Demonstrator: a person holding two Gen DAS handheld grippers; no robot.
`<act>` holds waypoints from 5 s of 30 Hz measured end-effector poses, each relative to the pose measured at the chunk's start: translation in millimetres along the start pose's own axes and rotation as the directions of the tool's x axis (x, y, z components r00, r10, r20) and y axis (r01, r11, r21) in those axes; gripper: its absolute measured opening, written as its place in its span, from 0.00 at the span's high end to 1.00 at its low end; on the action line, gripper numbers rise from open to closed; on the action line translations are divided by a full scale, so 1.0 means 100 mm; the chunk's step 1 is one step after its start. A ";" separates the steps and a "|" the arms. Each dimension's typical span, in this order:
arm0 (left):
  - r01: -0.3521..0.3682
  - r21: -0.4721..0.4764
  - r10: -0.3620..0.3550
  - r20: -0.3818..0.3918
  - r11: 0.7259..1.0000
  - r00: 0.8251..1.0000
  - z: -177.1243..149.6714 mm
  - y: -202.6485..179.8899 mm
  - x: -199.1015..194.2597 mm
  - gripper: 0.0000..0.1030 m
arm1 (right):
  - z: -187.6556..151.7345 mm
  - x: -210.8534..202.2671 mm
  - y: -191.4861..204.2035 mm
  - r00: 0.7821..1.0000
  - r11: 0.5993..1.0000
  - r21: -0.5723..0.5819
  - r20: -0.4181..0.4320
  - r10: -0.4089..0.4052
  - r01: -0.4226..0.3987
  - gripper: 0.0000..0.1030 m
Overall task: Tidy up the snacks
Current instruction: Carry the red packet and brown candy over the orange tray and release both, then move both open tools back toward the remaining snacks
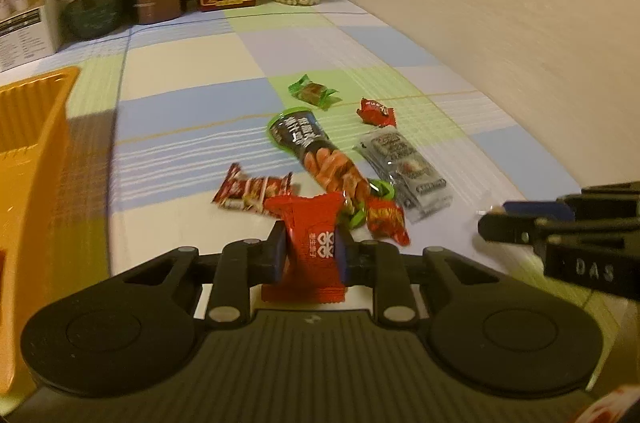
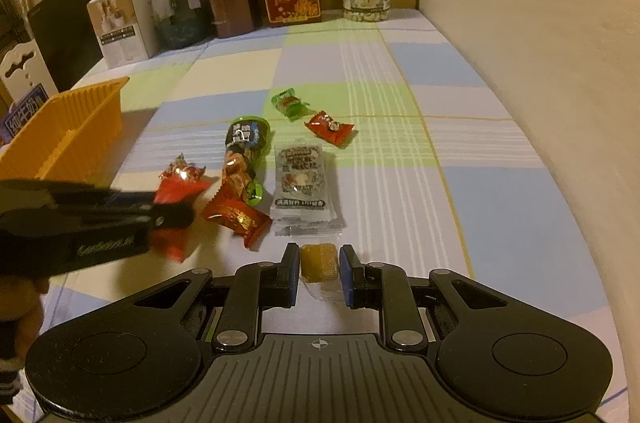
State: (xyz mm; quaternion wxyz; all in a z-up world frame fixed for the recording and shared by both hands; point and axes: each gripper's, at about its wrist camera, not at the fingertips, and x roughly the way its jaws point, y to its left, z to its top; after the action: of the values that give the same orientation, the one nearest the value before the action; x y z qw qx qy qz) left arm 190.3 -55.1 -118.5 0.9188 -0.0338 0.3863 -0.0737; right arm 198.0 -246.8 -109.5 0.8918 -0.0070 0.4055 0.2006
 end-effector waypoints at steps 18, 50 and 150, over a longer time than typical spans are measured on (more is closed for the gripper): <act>-0.036 -0.069 0.039 0.053 0.997 0.998 -0.16 0.17 -1.20 0.79 | 0.16 -0.75 0.52 0.997 0.999 0.036 0.070 0.011 -0.013 0.79; -0.218 -0.208 0.242 0.095 0.953 0.966 -0.44 1.38 -2.36 0.79 | 0.14 -0.75 2.24 0.979 0.974 -0.111 0.028 0.203 -0.198 0.79; -0.131 -0.181 0.150 0.094 0.975 0.984 -0.45 1.07 -2.30 0.38 | -0.21 -1.22 1.15 0.996 0.969 0.245 0.087 -0.003 -0.018 0.57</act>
State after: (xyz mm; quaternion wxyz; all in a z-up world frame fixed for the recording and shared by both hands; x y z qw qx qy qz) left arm 11.2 87.8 -0.3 0.9347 -0.0903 0.3428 0.0274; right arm 68.9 -188.1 -17.3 0.9018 0.1138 0.3881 0.1523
